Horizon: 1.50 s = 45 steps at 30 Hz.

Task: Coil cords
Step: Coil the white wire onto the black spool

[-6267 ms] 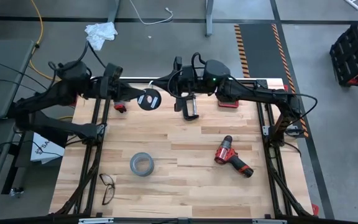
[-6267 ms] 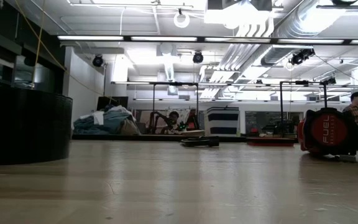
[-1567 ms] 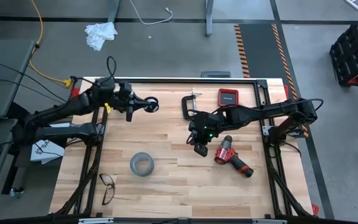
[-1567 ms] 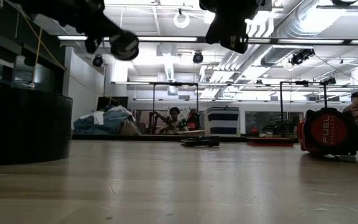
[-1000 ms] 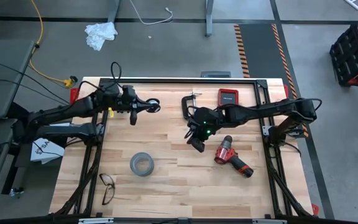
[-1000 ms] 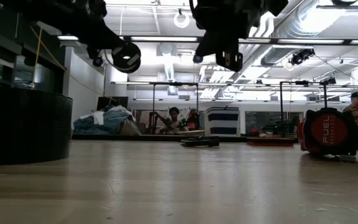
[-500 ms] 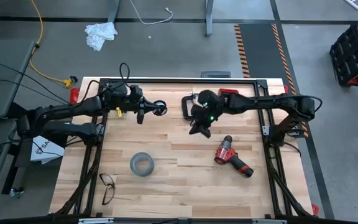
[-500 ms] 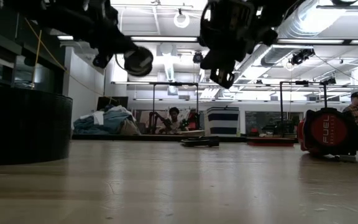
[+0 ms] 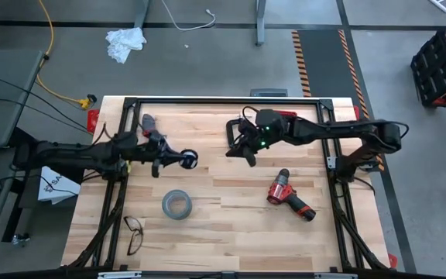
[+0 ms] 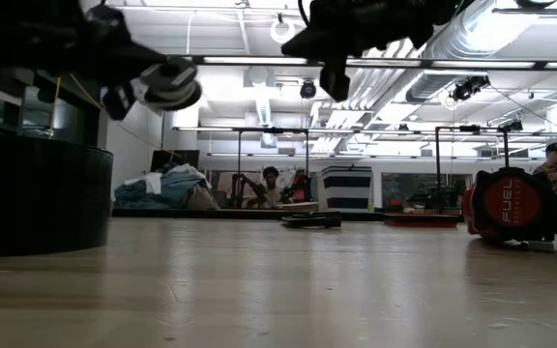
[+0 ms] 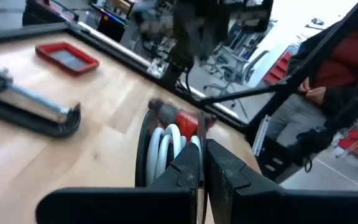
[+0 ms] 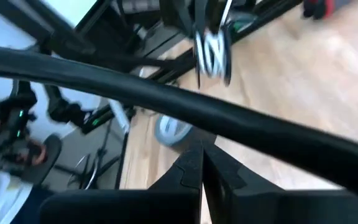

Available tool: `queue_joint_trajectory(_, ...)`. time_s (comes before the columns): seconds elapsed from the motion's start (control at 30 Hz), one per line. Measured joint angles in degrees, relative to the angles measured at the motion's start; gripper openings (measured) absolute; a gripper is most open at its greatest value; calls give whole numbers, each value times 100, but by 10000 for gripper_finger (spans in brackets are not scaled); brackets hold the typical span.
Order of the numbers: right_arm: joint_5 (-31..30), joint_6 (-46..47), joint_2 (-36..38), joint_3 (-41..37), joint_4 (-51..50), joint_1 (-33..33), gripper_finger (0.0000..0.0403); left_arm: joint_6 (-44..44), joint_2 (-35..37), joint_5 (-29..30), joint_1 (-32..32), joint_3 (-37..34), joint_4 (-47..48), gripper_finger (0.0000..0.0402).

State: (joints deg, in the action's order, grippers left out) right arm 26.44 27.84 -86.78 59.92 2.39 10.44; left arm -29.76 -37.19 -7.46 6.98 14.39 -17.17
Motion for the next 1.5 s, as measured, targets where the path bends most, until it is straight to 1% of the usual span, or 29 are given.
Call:
queue_joint_trajectory(0.07, -307, 96, 62, 0, -11, -134, 0, -41, 255, 37, -77, -256, 3, 3)
queue_joint_trajectory(0.13, -453, 285, 69, 0, -42, -270, 0, -66, 440, 44, -131, -396, 5, 3)
queue_joint_trajectory(0.23, -658, 519, 65, 0, -57, -450, 0, 35, 570, 2, -187, -417, 7, 3)
queue_joint_trajectory(0.43, -1103, 642, 65, 0, -206, -736, 0, 107, 605, -14, -276, -417, 4, 3)
queue_joint_trajectory(0.57, -1148, 629, 65, 0, -262, -830, 0, 182, 603, 91, -341, -417, 16, 3)
queue_joint_trajectory(0.9, -1141, 555, 65, 0, -219, -835, 0, 290, 603, 362, -340, -417, 20, 3)
queue_joint_trajectory(1.23, -1097, 442, 65, 0, -216, -820, 0, 291, 603, 423, -338, -417, 20, 4)
queue_joint_trajectory(1.5, -904, 423, 65, 0, -85, -821, 0, 252, 603, 511, -336, -415, 17, 5)
